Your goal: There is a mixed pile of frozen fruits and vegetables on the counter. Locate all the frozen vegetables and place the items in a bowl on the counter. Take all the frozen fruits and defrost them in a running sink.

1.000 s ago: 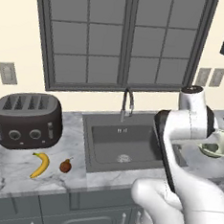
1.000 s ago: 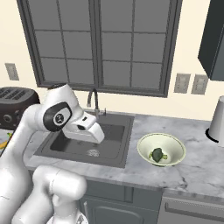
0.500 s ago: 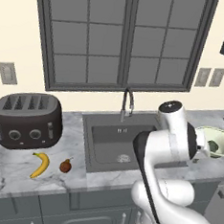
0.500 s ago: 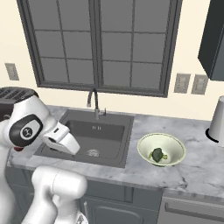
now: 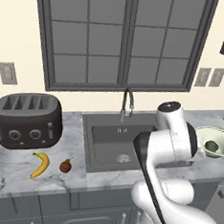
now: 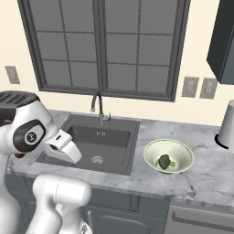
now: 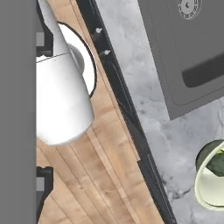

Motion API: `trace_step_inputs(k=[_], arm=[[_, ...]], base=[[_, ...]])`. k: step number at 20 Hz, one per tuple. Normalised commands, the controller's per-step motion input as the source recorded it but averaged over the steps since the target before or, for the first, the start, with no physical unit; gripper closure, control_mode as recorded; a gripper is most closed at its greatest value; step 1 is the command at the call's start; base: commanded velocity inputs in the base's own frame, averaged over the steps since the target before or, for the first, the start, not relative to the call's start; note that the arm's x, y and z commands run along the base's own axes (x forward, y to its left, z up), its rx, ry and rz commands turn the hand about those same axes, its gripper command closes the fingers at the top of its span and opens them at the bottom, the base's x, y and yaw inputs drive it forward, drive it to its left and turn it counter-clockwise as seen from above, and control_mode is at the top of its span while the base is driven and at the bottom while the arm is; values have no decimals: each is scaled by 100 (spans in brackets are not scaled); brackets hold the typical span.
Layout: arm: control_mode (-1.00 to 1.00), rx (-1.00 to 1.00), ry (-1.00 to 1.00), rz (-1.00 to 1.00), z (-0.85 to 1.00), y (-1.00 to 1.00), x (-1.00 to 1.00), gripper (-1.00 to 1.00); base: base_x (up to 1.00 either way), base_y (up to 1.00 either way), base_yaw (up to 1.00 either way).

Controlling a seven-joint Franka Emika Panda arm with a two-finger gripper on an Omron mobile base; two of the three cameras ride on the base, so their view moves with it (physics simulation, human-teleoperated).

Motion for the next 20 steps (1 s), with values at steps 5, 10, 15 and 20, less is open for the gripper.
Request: trace_step_inputs(k=[5,10,15,20], arm=[[-100,19,16,33,-1,100,9,-100],[-100,18,0,48,-1,74,-9,-100],[-100,5,0,34,-35,99,55,-100],[-100,1,4,22,-9,58,19,-100]], base=[[0,0,0],[0,0,0],[0,0,0],[0,0,0]])
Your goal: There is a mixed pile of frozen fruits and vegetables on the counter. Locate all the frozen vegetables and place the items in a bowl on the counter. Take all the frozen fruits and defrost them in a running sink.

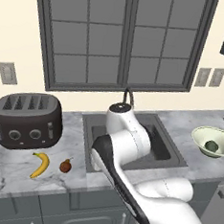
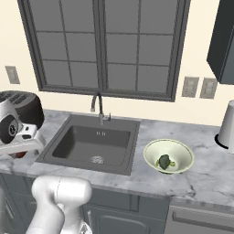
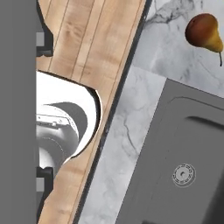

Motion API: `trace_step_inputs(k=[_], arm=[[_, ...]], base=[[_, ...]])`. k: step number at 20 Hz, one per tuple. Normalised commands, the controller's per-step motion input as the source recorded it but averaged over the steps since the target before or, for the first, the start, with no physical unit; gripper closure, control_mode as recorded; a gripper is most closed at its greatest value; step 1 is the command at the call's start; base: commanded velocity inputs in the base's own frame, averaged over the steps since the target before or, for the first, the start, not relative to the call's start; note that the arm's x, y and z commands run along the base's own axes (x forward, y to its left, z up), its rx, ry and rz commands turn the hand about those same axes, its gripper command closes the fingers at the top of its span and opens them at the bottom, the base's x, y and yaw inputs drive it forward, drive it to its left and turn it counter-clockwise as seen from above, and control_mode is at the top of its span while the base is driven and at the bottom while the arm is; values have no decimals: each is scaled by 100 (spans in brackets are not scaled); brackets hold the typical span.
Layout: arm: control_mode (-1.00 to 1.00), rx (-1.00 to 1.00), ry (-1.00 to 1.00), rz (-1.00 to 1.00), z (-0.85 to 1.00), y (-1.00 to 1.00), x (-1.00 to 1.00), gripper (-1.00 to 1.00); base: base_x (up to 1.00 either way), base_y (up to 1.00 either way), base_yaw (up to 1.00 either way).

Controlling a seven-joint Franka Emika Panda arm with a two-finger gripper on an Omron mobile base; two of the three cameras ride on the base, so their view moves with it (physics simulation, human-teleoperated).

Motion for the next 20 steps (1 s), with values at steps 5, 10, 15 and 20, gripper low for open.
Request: trace_step_inputs(k=[5,10,15,20], arm=[[-100,1,4,6,-3,75,47,-100],[-100,-1,4,1,-12,82,32,-100],[-100,0,0,-12,-11,61,48,-100],[-100,0,0,-19,-18,46,43,-100]], base=[[0,0,0],[0,0,0],[0,0,0],[0,0,0]])
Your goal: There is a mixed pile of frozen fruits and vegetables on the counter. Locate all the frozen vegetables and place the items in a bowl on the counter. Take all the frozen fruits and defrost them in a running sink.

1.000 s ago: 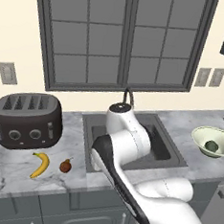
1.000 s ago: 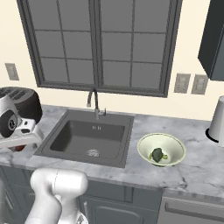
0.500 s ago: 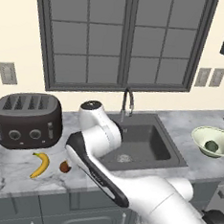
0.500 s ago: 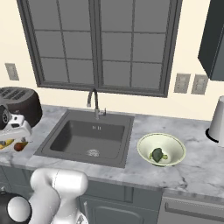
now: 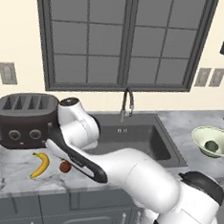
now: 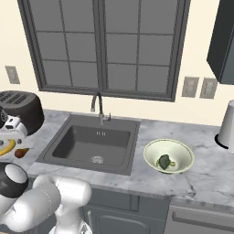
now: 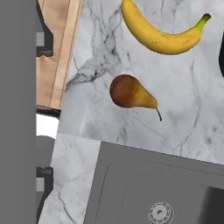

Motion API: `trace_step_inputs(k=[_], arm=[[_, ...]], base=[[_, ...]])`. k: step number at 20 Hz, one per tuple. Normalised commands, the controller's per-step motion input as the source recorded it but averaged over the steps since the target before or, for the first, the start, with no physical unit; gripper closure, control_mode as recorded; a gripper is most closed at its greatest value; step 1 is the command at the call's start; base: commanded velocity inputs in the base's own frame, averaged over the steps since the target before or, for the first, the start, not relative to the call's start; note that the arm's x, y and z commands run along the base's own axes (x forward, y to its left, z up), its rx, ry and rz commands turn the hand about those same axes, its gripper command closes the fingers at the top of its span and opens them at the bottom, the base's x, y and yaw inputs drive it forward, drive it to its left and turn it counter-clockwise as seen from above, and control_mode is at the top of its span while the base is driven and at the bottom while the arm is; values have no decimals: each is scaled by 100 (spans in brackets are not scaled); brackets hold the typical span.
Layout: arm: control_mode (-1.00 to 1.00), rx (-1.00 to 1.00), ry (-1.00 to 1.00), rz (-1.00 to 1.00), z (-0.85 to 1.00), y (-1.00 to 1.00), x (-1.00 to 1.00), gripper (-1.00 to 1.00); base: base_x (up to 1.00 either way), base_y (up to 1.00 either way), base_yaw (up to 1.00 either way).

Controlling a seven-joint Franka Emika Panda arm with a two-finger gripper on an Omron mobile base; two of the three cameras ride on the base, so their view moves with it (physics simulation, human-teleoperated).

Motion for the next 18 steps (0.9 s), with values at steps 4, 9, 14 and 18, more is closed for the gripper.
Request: trace_step_inputs(k=[4,9,14,18], arm=[[-100,0,3,-1,-26,11,9,-100],[-100,0,3,0,-33,0,29,-100],[-100,0,9,0,-43,0,24,-100],[-100,0,7,0,-29,6,23,-100]], base=[[0,0,0],[0,0,0],[0,0,0],[0,0,0]])
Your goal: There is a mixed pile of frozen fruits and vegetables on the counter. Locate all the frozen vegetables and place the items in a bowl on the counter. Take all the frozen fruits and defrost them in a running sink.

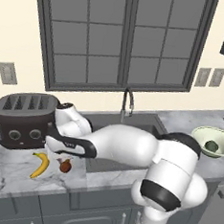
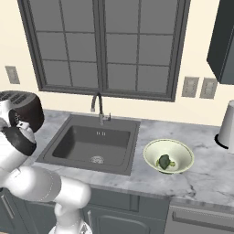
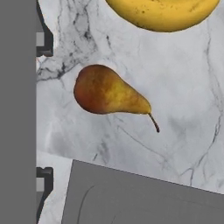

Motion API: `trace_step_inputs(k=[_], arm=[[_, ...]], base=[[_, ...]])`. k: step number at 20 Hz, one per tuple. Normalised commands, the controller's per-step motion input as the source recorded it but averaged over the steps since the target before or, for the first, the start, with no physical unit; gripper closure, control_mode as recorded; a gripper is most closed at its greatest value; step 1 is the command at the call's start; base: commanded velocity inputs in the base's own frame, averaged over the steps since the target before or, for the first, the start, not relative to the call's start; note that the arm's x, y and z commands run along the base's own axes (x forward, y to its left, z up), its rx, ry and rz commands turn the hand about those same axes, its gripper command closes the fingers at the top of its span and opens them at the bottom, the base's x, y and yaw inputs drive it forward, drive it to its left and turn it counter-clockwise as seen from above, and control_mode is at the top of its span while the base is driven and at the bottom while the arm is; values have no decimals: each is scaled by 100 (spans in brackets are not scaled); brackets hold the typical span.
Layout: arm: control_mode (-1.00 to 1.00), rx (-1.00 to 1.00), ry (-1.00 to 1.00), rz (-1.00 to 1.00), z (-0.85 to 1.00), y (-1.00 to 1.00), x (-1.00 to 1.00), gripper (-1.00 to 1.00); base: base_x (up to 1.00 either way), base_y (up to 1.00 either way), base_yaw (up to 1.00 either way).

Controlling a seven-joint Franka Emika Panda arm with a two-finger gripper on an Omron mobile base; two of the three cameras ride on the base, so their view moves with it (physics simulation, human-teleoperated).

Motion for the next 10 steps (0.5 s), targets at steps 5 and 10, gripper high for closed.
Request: trace_step_inputs(k=[5,10], arm=[[-100,-3,1,0,-4,53,14,-100],[-100,-4,0,0,-8,43,5,-100]], base=[[0,0,0],[0,0,0]])
